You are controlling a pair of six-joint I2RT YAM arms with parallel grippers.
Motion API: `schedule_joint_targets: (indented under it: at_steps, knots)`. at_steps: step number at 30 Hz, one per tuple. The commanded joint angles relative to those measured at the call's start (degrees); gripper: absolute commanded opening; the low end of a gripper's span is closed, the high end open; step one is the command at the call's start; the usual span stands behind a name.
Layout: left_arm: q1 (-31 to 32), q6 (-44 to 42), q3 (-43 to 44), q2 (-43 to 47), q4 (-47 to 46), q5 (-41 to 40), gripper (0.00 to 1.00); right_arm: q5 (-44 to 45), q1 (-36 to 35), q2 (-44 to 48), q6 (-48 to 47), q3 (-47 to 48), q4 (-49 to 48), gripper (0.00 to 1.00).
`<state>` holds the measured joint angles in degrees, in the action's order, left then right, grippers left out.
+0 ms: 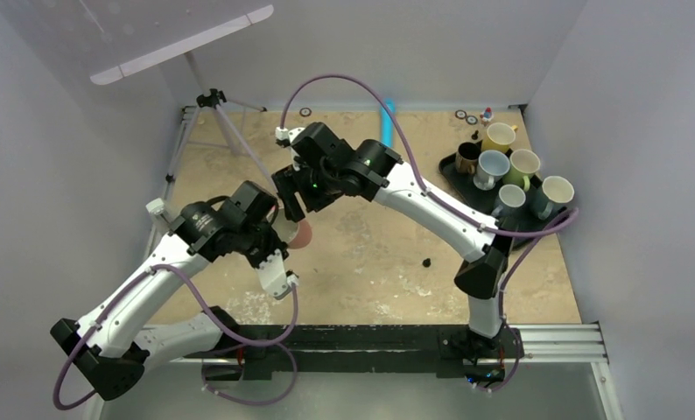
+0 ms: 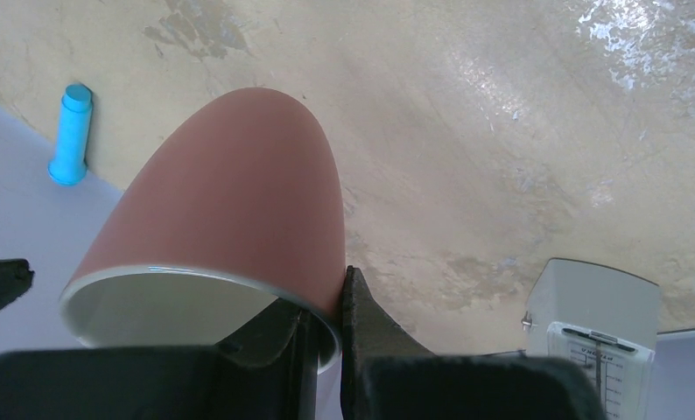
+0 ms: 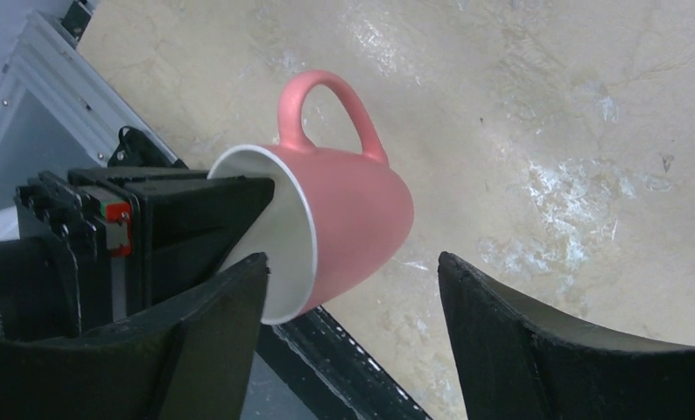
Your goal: Turn the mug right side up
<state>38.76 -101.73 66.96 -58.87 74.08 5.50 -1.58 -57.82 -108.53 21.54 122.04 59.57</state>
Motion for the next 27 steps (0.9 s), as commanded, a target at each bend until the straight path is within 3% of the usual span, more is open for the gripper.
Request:
schedule_joint_targets:
  at_steps: [1,7,8,10,13,18,19,21,22,24,27]
  knots:
    - [0.44,-2.81,2.33,0.34,-4.36,0.27,0.00,4.23,-0.36,-3.42,-0.92,5.69,2.90,0.71]
    - [0.44,-2.75,2.93,-0.20,-4.63,-0.26,0.00,8.46,-0.45,-8.33,-2.43,8.44,5.25,0.62]
    - [0.44,-2.66,3.04,-0.26,-4.65,-0.21,0.00,9.19,-0.44,-9.19,-2.77,9.64,5.88,0.56]
    - [0.44,-2.31,3.25,-0.47,-4.60,-0.26,0.00,10.37,-0.45,-10.31,-2.84,11.64,6.99,0.43]
    - [0.45,-1.95,3.20,-0.35,-4.50,-0.19,0.00,11.78,-0.40,-8.46,-2.98,9.96,5.49,0.00]
    - [0.44,2.08,2.12,1.69,-10.24,3.46,0.01,15.34,1.10,-2.72,-3.42,1.35,0.94,0.00]
    - [0.44,2.96,1.53,2.33,-12.65,4.06,0.15,15.52,1.79,-1.36,-3.39,-0.99,-0.50,0.00]
    - [0.44,4.51,-0.48,3.83,-18.93,4.98,0.56,15.43,3.06,1.59,-3.15,-5.21,-3.72,0.00]
    - [0.44,5.37,-1.56,4.54,-23.02,5.43,0.68,15.39,3.52,2.94,-2.83,-6.86,-5.07,0.00]
    - [0.44,6.48,-3.49,5.63,-27.18,6.61,0.83,15.01,4.40,5.28,-2.46,-10.28,-7.74,0.00]
    - [0.44,8.58,-4.12,6.73,-28.43,9.02,0.92,12.73,7.33,8.80,-1.29,-16.48,-11.27,0.00]
